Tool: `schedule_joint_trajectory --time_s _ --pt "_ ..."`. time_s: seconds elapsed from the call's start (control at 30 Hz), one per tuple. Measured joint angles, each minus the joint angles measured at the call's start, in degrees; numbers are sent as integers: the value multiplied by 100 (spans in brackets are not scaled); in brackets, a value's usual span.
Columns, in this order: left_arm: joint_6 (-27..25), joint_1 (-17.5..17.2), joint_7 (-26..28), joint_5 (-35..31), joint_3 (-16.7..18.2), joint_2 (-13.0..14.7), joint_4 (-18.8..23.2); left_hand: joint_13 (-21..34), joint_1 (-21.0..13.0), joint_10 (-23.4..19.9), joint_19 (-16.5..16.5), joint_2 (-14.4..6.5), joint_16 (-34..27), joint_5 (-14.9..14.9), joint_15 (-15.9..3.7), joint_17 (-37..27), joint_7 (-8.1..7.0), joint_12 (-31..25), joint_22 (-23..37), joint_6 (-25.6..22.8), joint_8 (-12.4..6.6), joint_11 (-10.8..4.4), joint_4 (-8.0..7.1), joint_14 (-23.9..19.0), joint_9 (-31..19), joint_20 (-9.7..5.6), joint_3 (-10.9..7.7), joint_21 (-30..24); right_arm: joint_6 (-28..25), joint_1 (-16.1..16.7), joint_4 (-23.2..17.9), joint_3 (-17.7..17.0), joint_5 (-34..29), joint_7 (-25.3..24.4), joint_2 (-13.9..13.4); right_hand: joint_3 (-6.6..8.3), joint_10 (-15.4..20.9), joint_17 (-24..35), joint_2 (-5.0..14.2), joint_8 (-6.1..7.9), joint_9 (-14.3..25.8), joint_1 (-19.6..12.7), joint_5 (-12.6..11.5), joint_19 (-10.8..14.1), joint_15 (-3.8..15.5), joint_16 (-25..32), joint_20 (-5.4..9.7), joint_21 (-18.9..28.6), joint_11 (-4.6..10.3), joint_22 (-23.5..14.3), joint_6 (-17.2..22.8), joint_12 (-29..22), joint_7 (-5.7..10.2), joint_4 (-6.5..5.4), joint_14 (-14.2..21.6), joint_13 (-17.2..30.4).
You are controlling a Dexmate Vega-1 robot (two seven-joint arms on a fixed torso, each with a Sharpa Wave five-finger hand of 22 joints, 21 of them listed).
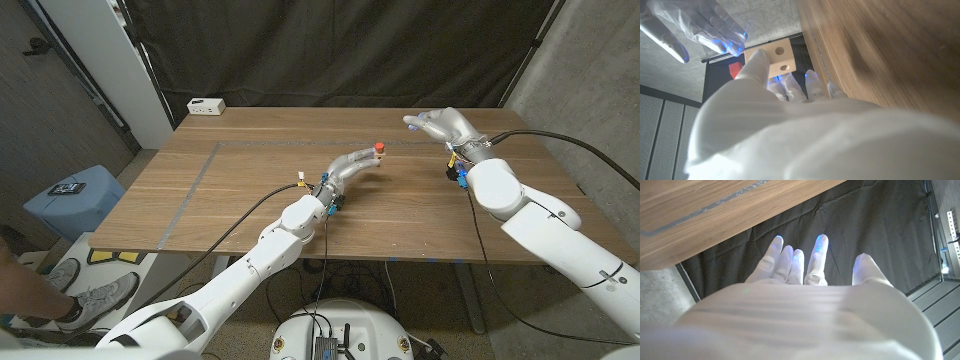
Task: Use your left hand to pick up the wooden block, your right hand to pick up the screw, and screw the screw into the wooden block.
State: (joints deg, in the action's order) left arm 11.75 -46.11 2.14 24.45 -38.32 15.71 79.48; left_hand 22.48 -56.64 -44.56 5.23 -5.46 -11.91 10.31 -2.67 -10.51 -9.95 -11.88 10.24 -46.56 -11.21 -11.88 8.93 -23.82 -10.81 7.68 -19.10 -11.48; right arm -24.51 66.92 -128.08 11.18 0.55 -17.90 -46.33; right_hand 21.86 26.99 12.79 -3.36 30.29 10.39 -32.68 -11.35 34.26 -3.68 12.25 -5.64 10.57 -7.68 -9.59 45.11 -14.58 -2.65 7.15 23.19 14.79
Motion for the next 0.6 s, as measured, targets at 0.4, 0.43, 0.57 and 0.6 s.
schedule_joint_trajectory --time_s 0.4,0.43,0.57,0.6 --pt "-227 204 -170 162 -29 -28 -82 -1 114 0 0 9 0 -4 21 0 0 0 0 0 39 1 0 22 4 0 0 0 314 73 203 -110 617 -236 126 2 -52 -29 23 -115 0 10 0 -20 -30 0 21 0 -11 0 -115 0 -18 47 -30 0" --pt "-255 224 -192 187 -30 -30 -96 0 114 0 0 9 0 -4 21 0 0 0 0 0 39 1 0 21 4 0 0 0 376 74 227 -119 678 -275 139 2 -51 -29 24 -138 0 11 0 -20 -30 0 21 0 -11 -1 -133 0 -11 47 -30 -1" --pt "-313 264 -236 233 -31 -34 -123 -1 113 0 0 10 0 -6 21 0 0 1 0 0 18 1 0 21 3 0 0 0 437 75 289 -131 802 -314 169 2 -51 -28 37 -194 0 24 0 -40 -31 0 0 0 -10 0 -194 0 -10 47 -31 -16" --pt "-326 264 -246 242 -31 -34 -123 -1 113 0 0 9 0 -11 21 0 0 1 0 0 17 1 0 22 3 0 0 0 437 75 304 -132 802 -314 176 2 -53 -28 37 -194 0 24 0 -41 -51 0 -1 0 -13 -1 -194 0 -10 47 -52 -16"
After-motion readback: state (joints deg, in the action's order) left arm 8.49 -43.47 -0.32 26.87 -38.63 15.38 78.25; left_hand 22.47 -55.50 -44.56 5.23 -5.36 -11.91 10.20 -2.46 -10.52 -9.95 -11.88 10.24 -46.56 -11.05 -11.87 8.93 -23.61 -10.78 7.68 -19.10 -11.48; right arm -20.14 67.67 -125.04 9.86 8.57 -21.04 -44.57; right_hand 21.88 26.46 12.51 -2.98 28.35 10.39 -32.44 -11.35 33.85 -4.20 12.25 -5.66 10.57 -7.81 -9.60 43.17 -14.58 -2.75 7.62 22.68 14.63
